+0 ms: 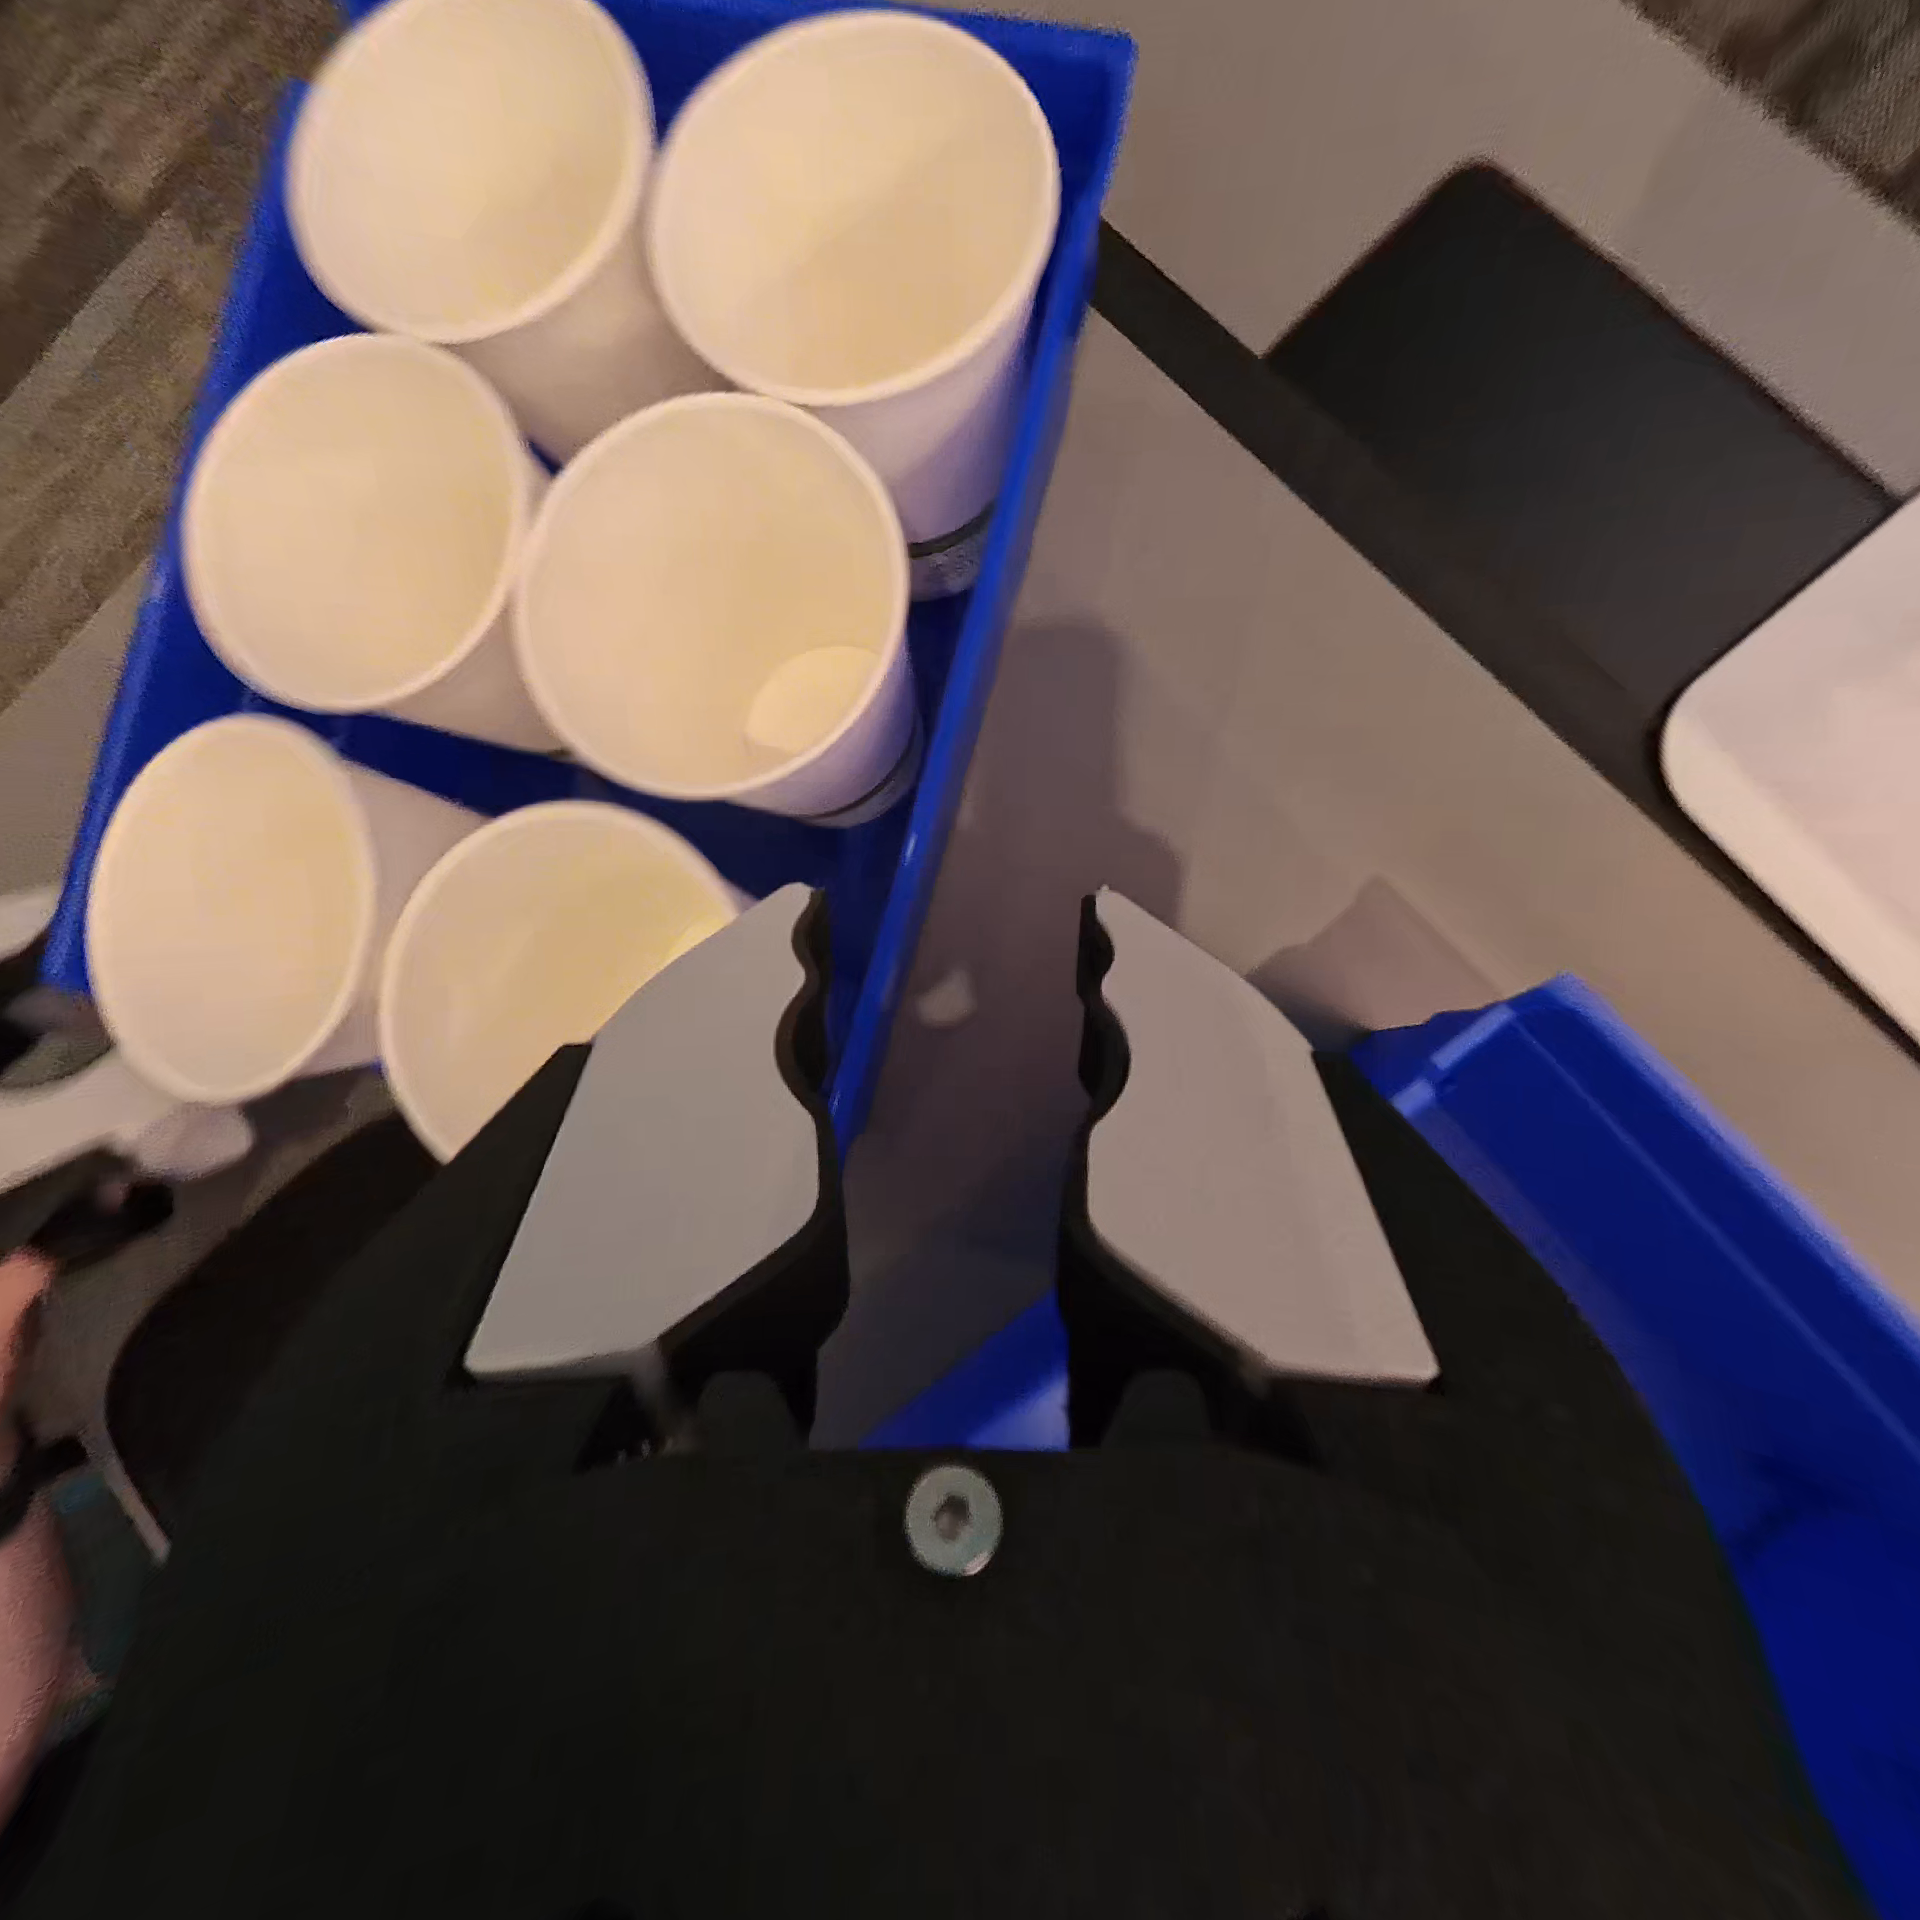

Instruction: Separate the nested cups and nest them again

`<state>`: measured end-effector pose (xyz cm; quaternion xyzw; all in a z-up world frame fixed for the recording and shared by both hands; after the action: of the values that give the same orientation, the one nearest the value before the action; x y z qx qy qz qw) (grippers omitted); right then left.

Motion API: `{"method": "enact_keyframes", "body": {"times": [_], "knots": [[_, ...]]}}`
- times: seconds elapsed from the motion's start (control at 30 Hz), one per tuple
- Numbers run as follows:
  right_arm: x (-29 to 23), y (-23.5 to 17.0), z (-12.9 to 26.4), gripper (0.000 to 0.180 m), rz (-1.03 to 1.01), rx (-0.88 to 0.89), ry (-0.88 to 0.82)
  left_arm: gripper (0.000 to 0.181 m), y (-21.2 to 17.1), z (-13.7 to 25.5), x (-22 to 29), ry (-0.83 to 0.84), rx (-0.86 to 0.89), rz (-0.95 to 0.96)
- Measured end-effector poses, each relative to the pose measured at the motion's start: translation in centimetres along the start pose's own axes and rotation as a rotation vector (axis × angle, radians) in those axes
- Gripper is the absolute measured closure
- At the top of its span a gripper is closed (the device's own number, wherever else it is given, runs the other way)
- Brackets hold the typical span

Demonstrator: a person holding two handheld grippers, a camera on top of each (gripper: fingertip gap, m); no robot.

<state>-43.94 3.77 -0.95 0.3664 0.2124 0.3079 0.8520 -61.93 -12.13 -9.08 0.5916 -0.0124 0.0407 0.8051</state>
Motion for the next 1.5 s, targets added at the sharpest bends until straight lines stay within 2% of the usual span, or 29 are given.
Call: {"method": "enact_keyframes", "body": {"times": [0.13,0.2,0.4,0.5,0.57,0.73,0.97,1.5], "knots": [[-0.8,-0.2,5.1,0.138,0.142,0.079,0.05,0.128,0.1,-1.0,-0.5,-0.015,0.01,0.009],[-0.9,-0.9,7.2,0.14,0.152,0.116,0.076,0.131,0.3,-1.2,-0.7,-0.017,0.024,0.007],[-1.2,-4.6,9.8,0.139,0.172,0.085,0.155,0.143,0.7,-1.7,-2.3,0.021,0.042,-0.003],[-0.9,-5.8,10.7,0.14,0.187,0.082,0.167,0.155,1.1,-2.0,-3.4,0.039,0.055,0.012],[-0.7,-6.4,11.3,0.14,0.184,0.088,0.175,0.174,1.5,-2.3,-3.7,0.019,0.064,0.019],[0.3,-8.7,13.1,0.14,0.178,0.082,0.189,0.178,2.0,-3.1,-6.0,0.028,0.022,-0.053],[1.7,-11.7,16.5,0.14,0.176,0.085,0.195,0.178,2.6,-4.3,-9.5,-0.059,-0.005,-0.033],[4.3,-15.8,20.7,0.14,0.072,0.104,0.214,0.178,2.5,-2.6,-15.2,-0.102,-0.065,-0.043]]}}
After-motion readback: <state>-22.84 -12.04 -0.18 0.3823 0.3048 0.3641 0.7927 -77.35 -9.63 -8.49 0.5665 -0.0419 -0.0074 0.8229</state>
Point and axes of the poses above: each gripper's, where its closed fingertips meet, z back along the fingers, y out of its top, x = y × z across the jaws, the point moved 1 cm from there along z, back along the fingers, and after that the axes turned 13 degrees about x, right-handed, at the moved point
